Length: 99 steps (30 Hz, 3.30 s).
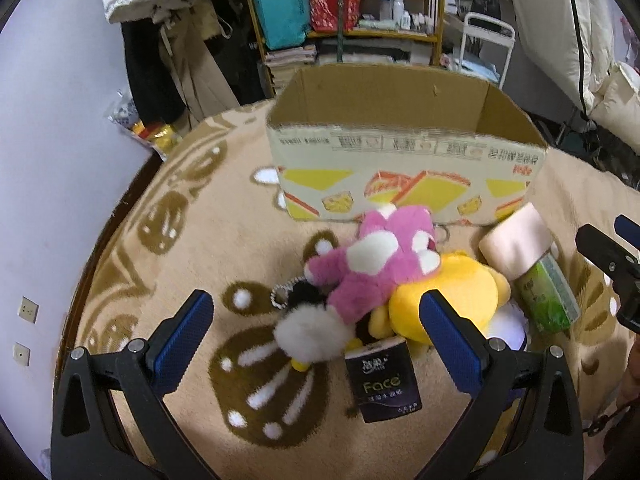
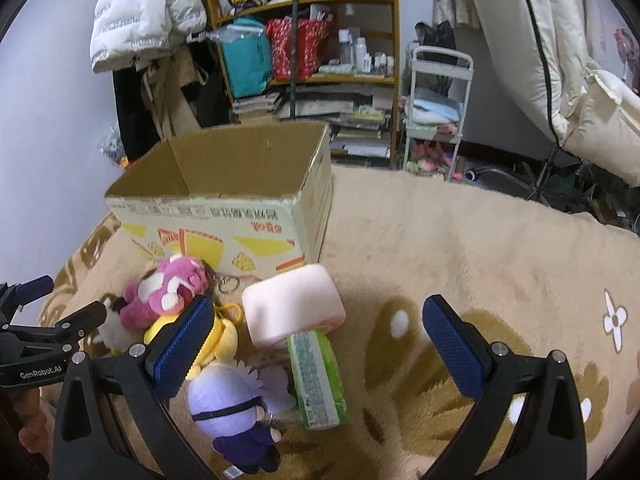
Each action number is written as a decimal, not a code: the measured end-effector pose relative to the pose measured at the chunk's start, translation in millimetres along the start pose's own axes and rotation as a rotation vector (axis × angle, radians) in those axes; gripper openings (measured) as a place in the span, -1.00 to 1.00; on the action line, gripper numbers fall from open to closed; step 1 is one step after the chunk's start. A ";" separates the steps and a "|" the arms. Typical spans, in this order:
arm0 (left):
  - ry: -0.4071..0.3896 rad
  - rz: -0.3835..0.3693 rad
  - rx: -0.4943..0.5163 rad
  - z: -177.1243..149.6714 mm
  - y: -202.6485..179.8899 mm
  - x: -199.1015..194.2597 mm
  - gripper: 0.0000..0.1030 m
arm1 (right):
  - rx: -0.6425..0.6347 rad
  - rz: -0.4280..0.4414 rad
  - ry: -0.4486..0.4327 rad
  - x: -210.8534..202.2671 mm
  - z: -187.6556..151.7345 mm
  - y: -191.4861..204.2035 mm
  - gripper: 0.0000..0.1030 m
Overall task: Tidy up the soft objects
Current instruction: 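Lower left tool onto black Face tissue pack while right tool lowers onto green tissue pack, then lift black tissue pack with left tool while right tool lifts green pack toward box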
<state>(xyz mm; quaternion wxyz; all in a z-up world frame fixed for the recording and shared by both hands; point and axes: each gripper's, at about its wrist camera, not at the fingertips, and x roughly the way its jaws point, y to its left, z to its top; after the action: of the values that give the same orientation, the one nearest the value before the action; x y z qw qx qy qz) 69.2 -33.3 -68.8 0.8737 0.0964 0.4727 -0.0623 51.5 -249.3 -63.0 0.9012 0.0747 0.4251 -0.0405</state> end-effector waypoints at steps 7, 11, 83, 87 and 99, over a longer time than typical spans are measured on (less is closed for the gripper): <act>0.095 -0.056 0.008 -5.6 -6.2 16.3 0.97 | -0.023 0.034 0.119 20.5 -8.5 2.9 1.00; 0.138 -0.075 0.005 -8.4 -7.0 25.5 0.97 | -0.043 0.040 0.179 30.4 -13.2 6.1 1.00; -0.161 -0.002 -0.029 -17.5 -7.3 -40.0 0.01 | -0.073 0.095 -0.112 -45.7 -9.2 13.5 -0.40; -0.283 0.031 -0.023 -13.2 -4.9 -57.6 0.01 | -0.084 0.092 -0.189 -56.1 -3.3 15.2 -0.40; -0.501 0.085 0.031 2.7 -16.9 -84.2 0.01 | -0.112 0.084 -0.330 -61.4 12.5 20.6 -0.40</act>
<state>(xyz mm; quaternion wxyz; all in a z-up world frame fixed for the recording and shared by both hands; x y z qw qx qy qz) 22.2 -48.9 1.3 0.9638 0.1110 0.2361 -0.0545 24.8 -230.6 -5.8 0.9624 0.0347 0.2694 0.0093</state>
